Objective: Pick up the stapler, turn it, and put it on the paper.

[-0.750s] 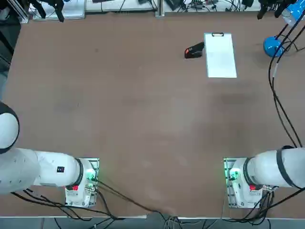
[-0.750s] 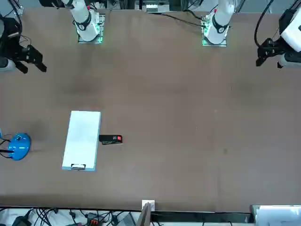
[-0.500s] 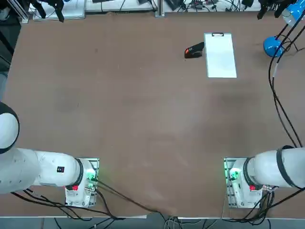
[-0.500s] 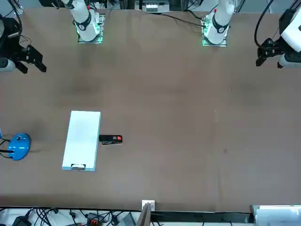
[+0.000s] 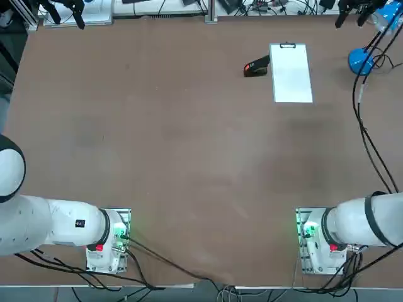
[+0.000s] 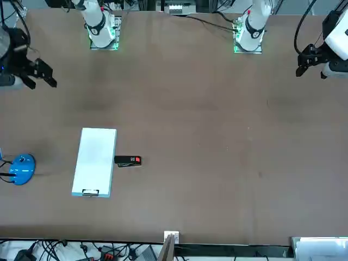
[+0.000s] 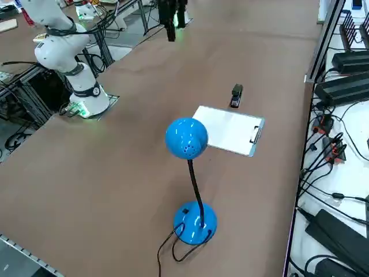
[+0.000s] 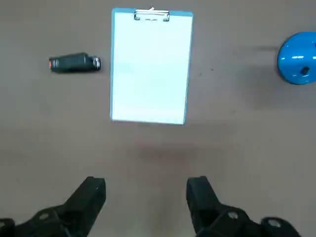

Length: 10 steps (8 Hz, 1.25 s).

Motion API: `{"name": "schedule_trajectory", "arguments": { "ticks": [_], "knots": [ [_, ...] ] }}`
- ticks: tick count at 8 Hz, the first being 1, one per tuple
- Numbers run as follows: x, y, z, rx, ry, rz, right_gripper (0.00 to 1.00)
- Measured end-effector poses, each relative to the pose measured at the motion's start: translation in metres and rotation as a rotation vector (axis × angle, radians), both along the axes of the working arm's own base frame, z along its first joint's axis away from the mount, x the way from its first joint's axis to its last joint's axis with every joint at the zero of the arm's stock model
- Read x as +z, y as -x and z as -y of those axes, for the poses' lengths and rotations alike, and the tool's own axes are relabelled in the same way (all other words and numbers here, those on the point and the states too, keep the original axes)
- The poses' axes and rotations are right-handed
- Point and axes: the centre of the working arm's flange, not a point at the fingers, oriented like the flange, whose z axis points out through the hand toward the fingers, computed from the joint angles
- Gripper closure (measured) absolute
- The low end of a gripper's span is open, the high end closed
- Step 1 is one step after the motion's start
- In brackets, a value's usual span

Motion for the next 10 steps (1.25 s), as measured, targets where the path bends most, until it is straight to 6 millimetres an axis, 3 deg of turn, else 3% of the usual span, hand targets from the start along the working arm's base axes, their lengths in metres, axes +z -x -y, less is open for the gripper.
{"name": "schedule_trajectory", "arguments": {
  "ticks": [2, 3, 5, 10],
  "knots": [
    [-0.037, -0.03, -0.024, -0.097, 0.003, -0.01, 0.0],
    [-0.061, -0.044, -0.047, -0.17, 0.008, -0.021, 0.0],
    [-0.109, -0.072, -0.098, -0.374, 0.018, -0.019, 0.0],
    [-0.218, -0.126, -0.187, -0.961, 0.042, -0.02, 0.0]
  ]
}}
